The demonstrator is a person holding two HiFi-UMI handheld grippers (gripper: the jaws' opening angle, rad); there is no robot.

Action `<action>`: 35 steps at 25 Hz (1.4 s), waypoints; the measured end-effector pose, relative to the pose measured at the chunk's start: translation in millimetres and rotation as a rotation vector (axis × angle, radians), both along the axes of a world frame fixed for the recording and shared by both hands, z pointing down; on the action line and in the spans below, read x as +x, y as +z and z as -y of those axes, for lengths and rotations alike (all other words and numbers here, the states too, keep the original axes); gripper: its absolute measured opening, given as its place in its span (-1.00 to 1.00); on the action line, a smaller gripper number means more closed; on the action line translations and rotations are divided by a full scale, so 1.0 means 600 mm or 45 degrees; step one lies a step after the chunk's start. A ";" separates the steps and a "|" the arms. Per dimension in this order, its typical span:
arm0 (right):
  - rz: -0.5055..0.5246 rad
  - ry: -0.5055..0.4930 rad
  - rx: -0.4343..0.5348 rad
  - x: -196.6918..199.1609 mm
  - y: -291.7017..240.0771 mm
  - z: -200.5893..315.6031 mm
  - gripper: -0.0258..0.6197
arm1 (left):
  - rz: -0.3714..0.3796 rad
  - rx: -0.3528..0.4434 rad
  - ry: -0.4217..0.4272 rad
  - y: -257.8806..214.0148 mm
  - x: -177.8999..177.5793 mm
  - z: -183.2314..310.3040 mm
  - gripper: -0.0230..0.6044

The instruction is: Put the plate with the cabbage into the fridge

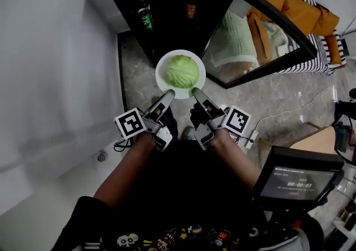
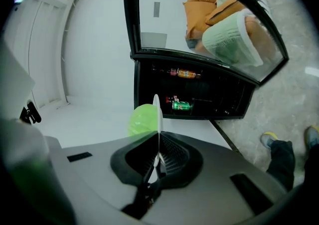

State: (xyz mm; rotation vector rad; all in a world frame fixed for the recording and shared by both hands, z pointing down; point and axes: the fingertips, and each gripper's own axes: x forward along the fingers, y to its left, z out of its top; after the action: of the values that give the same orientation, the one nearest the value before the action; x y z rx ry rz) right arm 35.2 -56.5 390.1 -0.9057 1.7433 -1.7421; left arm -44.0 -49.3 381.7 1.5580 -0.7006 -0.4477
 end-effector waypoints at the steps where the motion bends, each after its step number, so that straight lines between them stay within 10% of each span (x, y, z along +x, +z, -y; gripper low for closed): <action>1: 0.001 0.001 0.001 0.000 0.000 -0.001 -0.87 | -0.003 -0.012 -0.003 0.002 -0.001 -0.002 -0.86; 35: 0.066 0.040 -0.039 -0.001 0.008 -0.006 -0.87 | 0.147 0.051 0.095 0.000 -0.005 0.003 -0.86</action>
State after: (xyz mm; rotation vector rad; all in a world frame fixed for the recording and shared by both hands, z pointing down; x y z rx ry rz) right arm 34.4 -52.8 395.1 -0.8885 1.6653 -1.7615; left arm -46.8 -50.9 381.5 1.6520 -0.7227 -0.3201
